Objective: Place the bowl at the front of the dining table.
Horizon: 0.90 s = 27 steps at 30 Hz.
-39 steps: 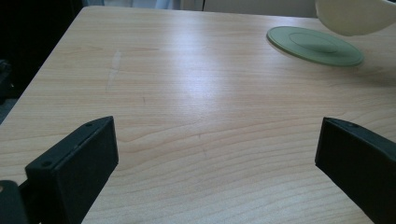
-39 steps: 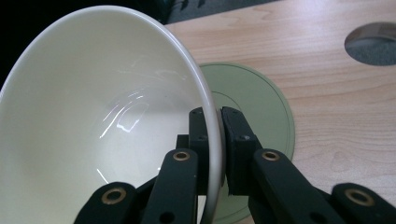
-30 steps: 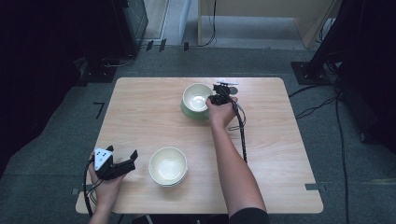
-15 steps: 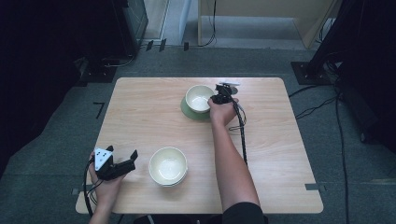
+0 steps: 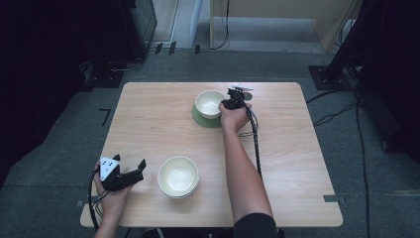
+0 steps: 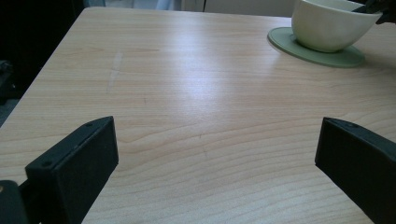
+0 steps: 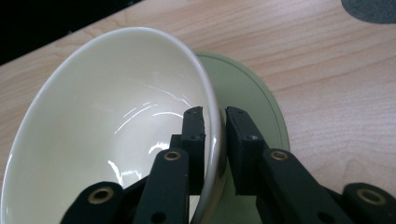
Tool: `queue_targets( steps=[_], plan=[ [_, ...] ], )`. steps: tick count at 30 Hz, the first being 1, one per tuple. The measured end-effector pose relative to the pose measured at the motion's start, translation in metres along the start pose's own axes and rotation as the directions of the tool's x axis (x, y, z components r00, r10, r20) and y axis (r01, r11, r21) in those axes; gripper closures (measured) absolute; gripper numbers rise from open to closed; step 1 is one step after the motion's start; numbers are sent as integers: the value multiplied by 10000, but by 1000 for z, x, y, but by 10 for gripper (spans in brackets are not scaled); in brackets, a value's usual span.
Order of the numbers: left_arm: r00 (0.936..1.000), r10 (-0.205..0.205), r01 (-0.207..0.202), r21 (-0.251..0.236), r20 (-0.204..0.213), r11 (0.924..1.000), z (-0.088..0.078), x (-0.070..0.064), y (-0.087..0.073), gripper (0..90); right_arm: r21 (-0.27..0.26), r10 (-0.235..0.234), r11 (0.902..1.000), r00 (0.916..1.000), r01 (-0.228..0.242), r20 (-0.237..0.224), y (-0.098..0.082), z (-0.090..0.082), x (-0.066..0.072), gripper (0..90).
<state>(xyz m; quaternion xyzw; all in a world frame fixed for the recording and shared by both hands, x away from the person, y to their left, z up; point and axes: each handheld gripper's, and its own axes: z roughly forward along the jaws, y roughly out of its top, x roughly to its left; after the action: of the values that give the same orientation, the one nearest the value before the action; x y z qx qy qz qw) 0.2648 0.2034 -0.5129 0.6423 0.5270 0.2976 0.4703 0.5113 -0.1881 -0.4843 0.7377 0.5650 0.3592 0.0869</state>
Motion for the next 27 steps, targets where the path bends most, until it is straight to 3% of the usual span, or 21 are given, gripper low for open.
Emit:
queue_targets(
  steps=[3, 7, 9, 12, 13, 14, 16, 17, 20, 23, 25, 26, 27],
  plan=[
    [10000, 7, -7, 3, -14, 10000, 0, 0, 0, 0, -106, 108, 9999, 9997, -111, -227, 0, -1, -3, 780],
    [10000, 43, -43, 43, -38, 10000, 0, 0, 0, 0, -170, 361, 9991, 9903, -387, -1342, -1, -3, -12, 596],
    [10000, 62, -62, 67, -51, 10000, 0, -1, 0, 0, -157, 200, 9996, 9894, -225, -1435, -1, -6, -13, 504],
    [10000, 68, -68, 83, -44, 9999, 1, -1, 0, 0, -362, 302, 9987, 9877, -362, -1532, -2, -11, -14, 517],
    [10000, 75, -74, 118, -28, 9999, 1, 0, 0, 0, -419, 589, 9969, 9831, -671, -1736, -2, -14, -15, 505],
    [10000, 72, -72, 129, -8, 9999, 1, 0, 1, 0, -275, 873, 9951, 9729, -954, -2143, -3, -17, -16, 470],
    [10000, 29, -29, 133, 7, 9999, 1, 0, 1, 0, -128, 910, 9953, 9701, -963, -2249, -5, -22, -16, 444],
    [10000, 55, -54, 133, -13, 9999, 1, 0, 1, 0, -86, 652, 9976, 9755, -685, -2101, -6, -25, -15, 444],
    [9999, 116, -116, 125, -47, 9999, 1, -2, 0, 0, -274, 265, 9991, 9811, -323, -1917, -8, -31, -14, 406],
    [9998, 179, -178, 149, -73, 9997, 1, -2, 0, 0, -495, -257, 9987, 9778, 158, -2079, -10, -35, -14, 365],
    [9998, 188, -186, 161, -76, 9997, 2, -2, 0, 0, -837, -707, 9952, 9672, 516, -2439, -14, -40, -14, 278],
    [9998, 187, -186, 163, -75, 9997, 2, -2, 0, 0, -837, -707, 9952, 9672, 516, -2439, -14, -40, -14, 278],
    [9998, 195, -194, 157, -77, 9997, 2, -2, 0, 0, -1033, -1139, 9902, 9705, 936, -2123, -17, -43, -13, 207]
  ],
)
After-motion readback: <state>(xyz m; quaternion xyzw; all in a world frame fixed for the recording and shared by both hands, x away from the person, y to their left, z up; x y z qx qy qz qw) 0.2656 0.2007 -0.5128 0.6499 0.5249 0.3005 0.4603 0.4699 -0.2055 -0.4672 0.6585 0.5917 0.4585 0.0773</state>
